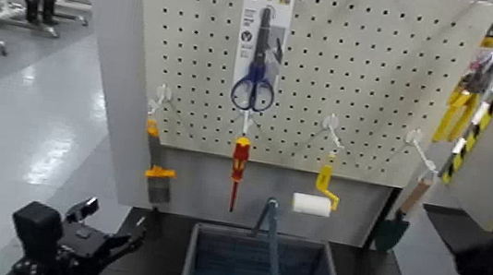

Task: Put the yellow paint brush into the crate.

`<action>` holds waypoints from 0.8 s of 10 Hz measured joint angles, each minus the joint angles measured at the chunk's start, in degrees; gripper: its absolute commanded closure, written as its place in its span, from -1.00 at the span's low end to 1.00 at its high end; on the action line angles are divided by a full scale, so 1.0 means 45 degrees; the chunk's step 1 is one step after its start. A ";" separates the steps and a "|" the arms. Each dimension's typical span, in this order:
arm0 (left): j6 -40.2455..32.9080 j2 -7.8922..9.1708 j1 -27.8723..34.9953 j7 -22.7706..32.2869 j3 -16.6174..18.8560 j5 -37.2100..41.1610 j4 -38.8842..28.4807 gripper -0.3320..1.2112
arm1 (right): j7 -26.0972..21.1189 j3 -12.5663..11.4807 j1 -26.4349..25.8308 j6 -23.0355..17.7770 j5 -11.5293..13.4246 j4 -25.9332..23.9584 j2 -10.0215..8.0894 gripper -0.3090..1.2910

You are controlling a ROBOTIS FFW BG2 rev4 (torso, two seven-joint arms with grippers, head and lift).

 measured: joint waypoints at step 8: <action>0.2209 0.1160 -0.2497 -0.3271 0.0953 0.0231 0.1088 -0.41 | -0.0001 0.0011 -0.0002 -0.0012 -0.0040 0.0001 0.0000 -0.45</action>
